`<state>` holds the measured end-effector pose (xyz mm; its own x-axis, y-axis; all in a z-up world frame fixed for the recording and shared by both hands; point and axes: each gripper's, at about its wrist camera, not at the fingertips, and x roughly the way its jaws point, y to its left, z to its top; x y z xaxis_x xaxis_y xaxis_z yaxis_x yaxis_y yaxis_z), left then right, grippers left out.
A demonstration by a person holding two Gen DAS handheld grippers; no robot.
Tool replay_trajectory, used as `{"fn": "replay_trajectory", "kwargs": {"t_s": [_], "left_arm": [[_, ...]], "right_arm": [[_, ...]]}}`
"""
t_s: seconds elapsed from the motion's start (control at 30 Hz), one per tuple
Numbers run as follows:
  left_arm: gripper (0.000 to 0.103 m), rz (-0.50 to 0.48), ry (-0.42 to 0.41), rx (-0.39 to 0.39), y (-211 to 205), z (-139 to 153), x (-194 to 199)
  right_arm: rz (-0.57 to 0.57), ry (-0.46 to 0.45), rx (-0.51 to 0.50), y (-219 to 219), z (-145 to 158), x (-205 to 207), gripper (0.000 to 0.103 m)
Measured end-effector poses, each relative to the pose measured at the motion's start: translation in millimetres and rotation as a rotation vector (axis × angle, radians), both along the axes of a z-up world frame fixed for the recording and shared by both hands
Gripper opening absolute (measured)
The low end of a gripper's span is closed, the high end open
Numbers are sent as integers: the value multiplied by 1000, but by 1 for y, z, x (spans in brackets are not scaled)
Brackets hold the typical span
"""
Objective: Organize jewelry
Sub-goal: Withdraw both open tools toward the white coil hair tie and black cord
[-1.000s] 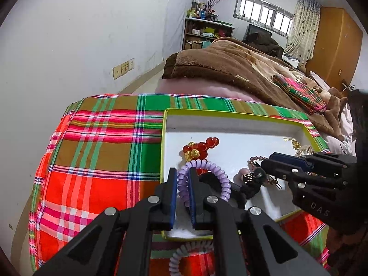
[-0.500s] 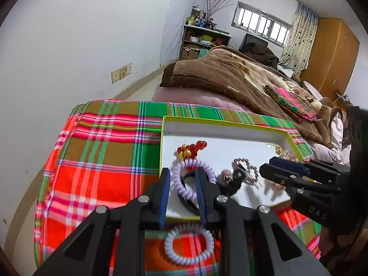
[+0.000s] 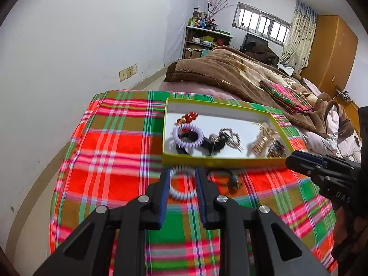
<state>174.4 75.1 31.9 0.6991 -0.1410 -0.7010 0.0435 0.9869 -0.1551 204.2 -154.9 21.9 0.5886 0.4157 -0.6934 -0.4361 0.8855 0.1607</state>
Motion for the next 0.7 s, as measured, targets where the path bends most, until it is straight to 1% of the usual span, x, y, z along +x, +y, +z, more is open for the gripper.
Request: {"fn": "replay_trajectory", "kwargs": {"t_s": [0.13, 0.33, 0.63, 0.7], "left_arm": [[23, 20, 4, -14, 0, 1, -24], [23, 34, 9, -36, -2, -1, -58], [23, 30, 12, -58, -8, -2, -87], [23, 29, 11, -60, -8, -2, -89]], "right_arm": [[11, -6, 13, -9, 4, -28, 25], [25, -3, 24, -16, 5, -59, 26], [45, -4, 22, -16, 4, -87, 26], [56, -6, 15, -12, 3, -87, 29]]}}
